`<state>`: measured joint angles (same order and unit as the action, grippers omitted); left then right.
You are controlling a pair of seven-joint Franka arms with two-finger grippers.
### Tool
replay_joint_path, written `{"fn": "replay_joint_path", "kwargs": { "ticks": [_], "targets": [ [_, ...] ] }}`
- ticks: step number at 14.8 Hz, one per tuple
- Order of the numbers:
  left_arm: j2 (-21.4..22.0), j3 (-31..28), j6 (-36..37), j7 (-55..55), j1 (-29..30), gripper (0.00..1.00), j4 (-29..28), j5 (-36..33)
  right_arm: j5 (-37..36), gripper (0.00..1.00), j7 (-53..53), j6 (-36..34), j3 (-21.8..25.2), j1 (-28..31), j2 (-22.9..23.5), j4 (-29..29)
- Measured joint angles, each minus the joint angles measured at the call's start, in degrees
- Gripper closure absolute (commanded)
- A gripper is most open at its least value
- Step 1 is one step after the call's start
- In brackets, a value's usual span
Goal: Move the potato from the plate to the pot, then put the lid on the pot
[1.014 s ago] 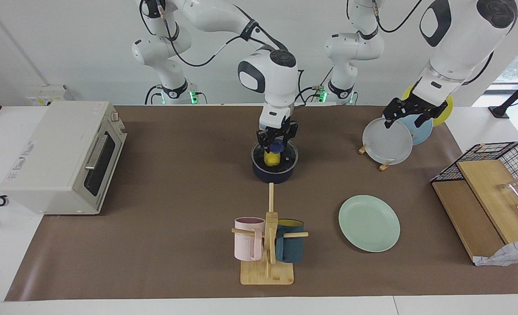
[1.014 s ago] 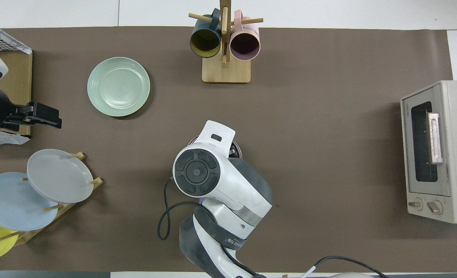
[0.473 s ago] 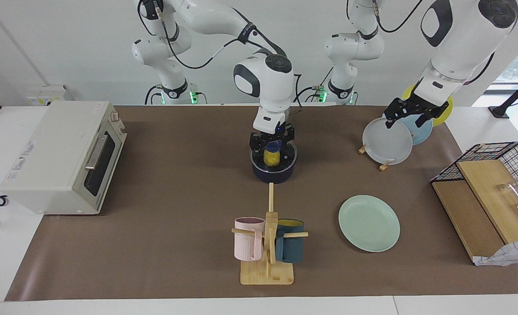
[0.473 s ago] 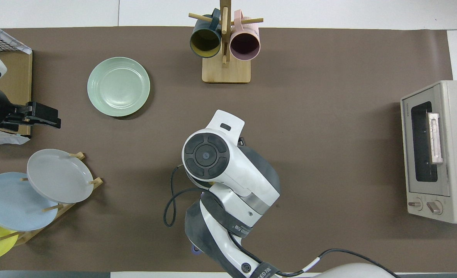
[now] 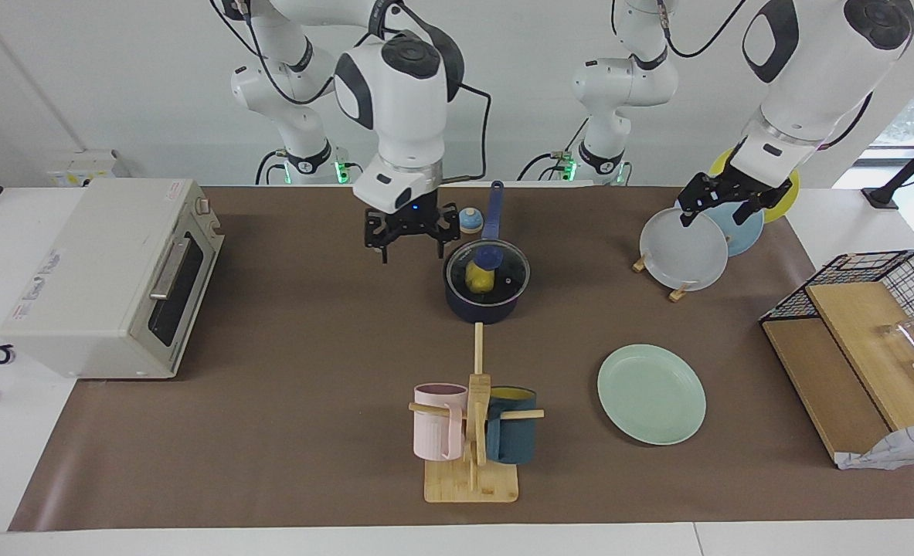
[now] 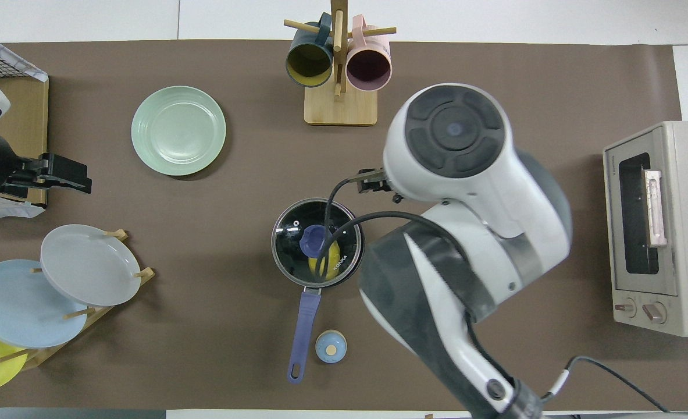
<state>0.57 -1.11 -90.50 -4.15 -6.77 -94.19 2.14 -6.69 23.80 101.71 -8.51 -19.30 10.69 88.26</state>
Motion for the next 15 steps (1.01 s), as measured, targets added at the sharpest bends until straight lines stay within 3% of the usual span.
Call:
{"fn": "replay_joint_path", "kwargs": {
  "ticks": [5, 9, 15],
  "targets": [
    [0.0, 0.0, 0.0, 0.0, 0.0, 0.00, 0.0, 0.0, 2.2, 0.00, -6.3, -10.2, 0.1, 9.2, -5.7, 0.6],
    [0.0, 0.0, 0.0, 0.0, 0.0, 0.00, 0.0, 0.0, 2.3, 0.00, -16.8, -11.7, 0.6, 16.1, -8.7, 3.9],
    [0.0, 0.0, 0.0, 0.0, 0.0, 0.00, 0.0, 0.0, 2.8, 0.00, -17.7, -11.9, 5.3, 16.5, -9.8, 5.0]
  ]
}}
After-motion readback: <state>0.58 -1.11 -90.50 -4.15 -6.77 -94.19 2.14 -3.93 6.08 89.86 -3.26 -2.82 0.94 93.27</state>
